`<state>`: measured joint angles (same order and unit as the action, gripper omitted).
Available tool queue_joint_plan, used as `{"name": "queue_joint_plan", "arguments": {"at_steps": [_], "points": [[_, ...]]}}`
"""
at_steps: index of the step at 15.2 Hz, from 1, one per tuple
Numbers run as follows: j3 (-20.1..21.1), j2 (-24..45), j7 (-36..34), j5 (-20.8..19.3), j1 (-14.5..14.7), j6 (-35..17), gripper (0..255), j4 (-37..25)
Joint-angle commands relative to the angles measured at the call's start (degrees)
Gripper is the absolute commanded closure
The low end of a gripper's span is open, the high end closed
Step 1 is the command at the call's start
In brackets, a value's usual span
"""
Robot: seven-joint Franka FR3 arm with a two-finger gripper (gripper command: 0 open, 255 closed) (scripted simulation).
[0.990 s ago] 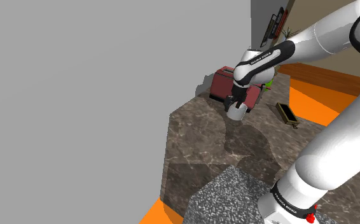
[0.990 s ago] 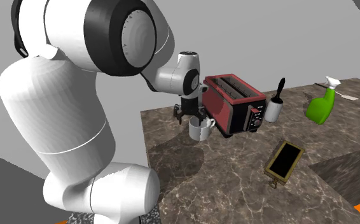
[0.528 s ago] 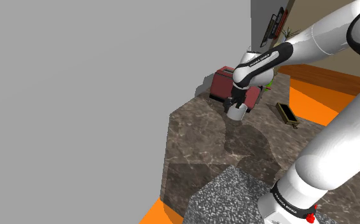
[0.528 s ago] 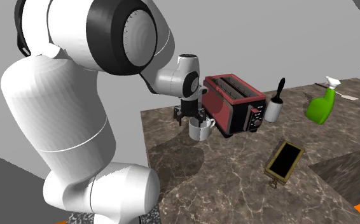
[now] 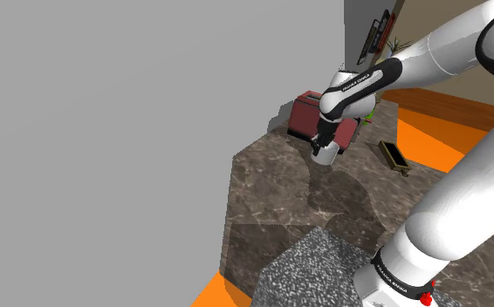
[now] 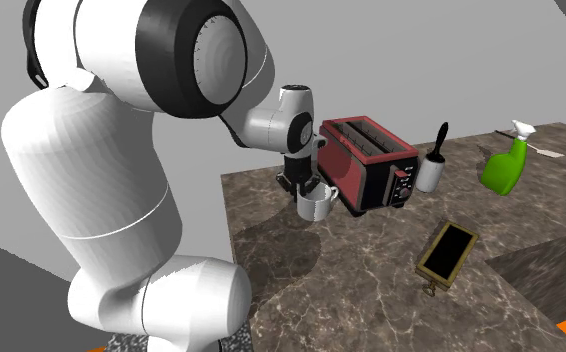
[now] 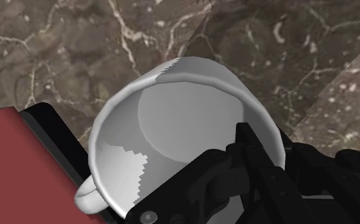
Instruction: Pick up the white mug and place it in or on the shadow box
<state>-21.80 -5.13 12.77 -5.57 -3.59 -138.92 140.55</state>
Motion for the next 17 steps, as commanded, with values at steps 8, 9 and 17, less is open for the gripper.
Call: {"name": "queue_joint_plan", "arguments": {"at_steps": [8, 9, 17], "points": [[0.31, -2.80, -0.69, -1.01, -0.12, 4.21, 255, -1.51], [0.39, -3.32, -0.80, -1.17, -0.13, 5.05, 255, -1.85], [1.03, -6.94, -1.43, -2.06, -0.24, 11.72, 255, -5.03]]}}
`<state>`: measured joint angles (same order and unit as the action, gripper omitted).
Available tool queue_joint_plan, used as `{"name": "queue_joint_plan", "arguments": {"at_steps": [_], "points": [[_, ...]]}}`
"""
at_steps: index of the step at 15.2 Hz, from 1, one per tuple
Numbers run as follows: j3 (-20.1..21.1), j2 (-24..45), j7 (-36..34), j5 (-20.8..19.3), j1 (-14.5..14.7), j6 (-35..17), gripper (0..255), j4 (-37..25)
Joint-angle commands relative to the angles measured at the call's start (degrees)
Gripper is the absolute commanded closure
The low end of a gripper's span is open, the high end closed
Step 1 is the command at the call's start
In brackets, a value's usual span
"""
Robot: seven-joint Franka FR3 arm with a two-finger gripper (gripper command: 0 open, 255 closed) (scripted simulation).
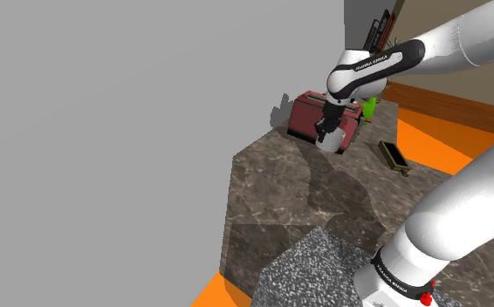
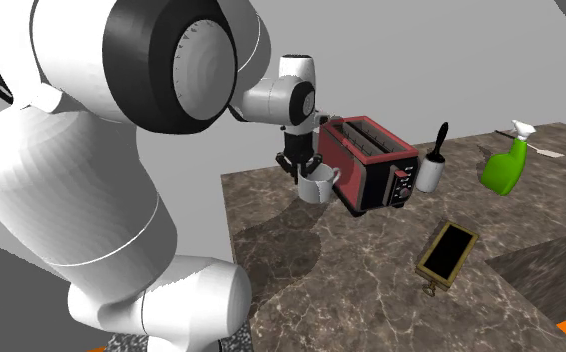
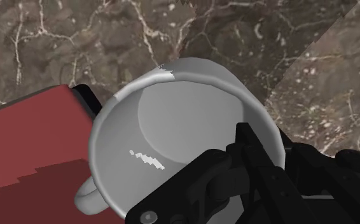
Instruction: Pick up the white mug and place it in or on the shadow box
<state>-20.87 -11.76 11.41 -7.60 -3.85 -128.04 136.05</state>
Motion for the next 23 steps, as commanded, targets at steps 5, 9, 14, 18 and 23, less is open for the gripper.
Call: {"name": "queue_joint_plan", "arguments": {"at_steps": [5, 9, 14, 18, 23], "points": [[0.51, -2.08, -0.28, -0.31, 0.01, 4.93, 255, -2.90], [0.83, -3.22, -0.37, -0.43, 0.03, 8.11, 255, -4.97], [-3.77, -4.02, 6.59, -1.57, -2.99, 8.26, 255, -4.97], [-7.68, -3.50, 12.52, -1.96, -5.16, 8.38, 255, -6.14], [-12.87, -1.29, 20.47, -1.37, -7.44, 8.55, 255, -9.03]]}}
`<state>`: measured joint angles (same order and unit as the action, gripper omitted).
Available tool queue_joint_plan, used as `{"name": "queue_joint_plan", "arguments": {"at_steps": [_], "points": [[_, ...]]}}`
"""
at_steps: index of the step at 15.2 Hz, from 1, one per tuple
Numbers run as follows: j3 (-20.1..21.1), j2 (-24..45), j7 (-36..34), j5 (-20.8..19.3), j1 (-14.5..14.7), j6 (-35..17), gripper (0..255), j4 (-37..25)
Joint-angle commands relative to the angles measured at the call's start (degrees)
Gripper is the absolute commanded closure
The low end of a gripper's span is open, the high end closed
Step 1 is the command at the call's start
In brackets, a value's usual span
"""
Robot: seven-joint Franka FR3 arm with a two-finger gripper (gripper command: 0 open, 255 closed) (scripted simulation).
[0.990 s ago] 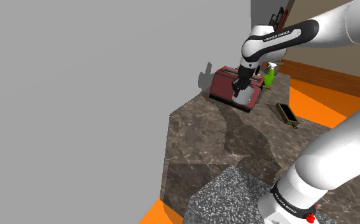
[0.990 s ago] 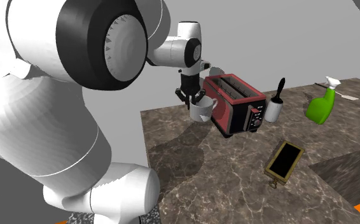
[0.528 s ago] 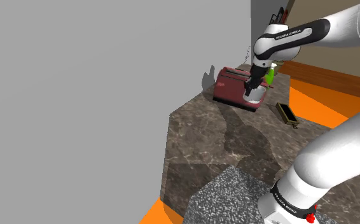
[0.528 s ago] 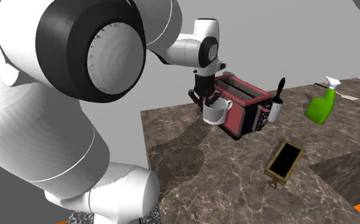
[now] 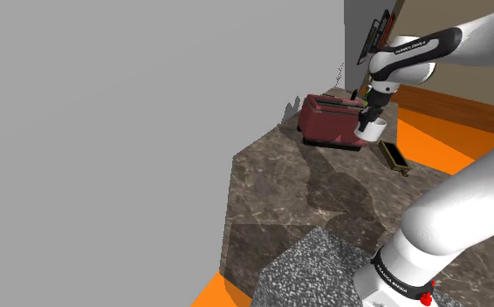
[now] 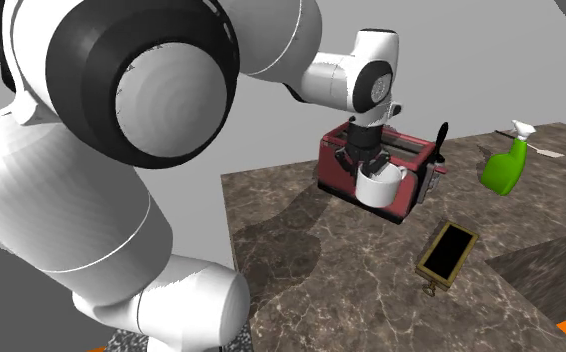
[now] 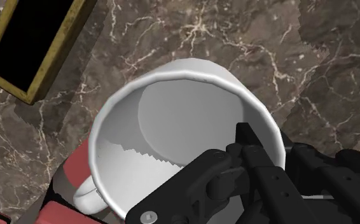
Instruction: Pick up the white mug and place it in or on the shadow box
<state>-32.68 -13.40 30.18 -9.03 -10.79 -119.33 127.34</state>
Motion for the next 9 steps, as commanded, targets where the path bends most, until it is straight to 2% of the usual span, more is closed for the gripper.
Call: {"name": "queue_joint_plan", "arguments": {"at_steps": [1, 5, 9], "points": [[-2.12, 1.03, 3.39, 0.38, -0.92, -0.12, 255, -1.09], [-6.43, 4.52, 10.52, 2.50, -2.47, 0.14, 255, -4.79], [-10.60, 9.50, 18.41, 6.31, -4.24, 0.70, 255, -9.54]]}}
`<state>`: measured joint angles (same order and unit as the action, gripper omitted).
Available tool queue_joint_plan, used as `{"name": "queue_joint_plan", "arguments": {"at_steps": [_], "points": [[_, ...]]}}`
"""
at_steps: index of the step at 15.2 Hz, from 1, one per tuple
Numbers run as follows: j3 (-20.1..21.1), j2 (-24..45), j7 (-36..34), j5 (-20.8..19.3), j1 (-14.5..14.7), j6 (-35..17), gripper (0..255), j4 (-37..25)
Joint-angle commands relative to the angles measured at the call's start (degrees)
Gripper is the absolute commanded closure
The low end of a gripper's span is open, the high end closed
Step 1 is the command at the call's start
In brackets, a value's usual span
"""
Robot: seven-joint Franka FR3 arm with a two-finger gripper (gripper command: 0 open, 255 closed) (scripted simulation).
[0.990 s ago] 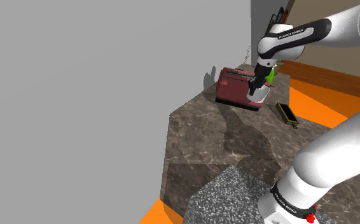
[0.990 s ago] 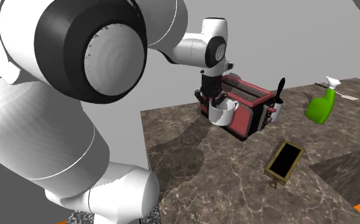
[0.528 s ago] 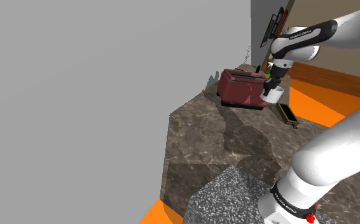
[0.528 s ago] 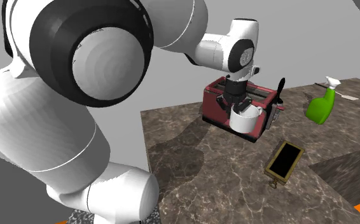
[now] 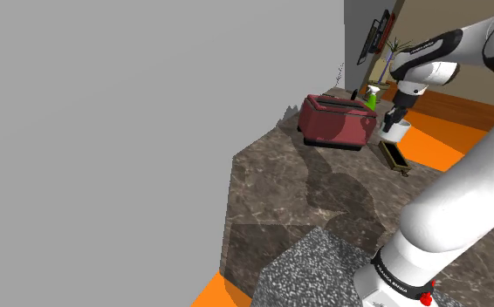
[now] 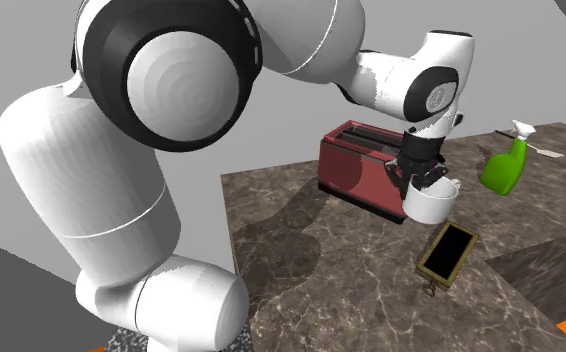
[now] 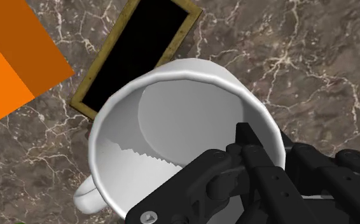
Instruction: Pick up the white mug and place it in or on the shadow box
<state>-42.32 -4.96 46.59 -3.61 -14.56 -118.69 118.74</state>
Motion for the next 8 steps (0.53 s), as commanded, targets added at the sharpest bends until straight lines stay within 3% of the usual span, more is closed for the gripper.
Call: {"name": "queue_joint_plan", "arguments": {"at_steps": [1, 6, 8], "points": [[-1.94, 2.56, 4.11, 2.14, -1.01, 0.29, 255, -2.29], [-5.48, 11.35, 14.85, 9.84, -5.31, 2.28, 255, -10.10], [-5.30, 11.88, 15.21, 10.35, -5.53, 0.85, 255, -9.02]]}}
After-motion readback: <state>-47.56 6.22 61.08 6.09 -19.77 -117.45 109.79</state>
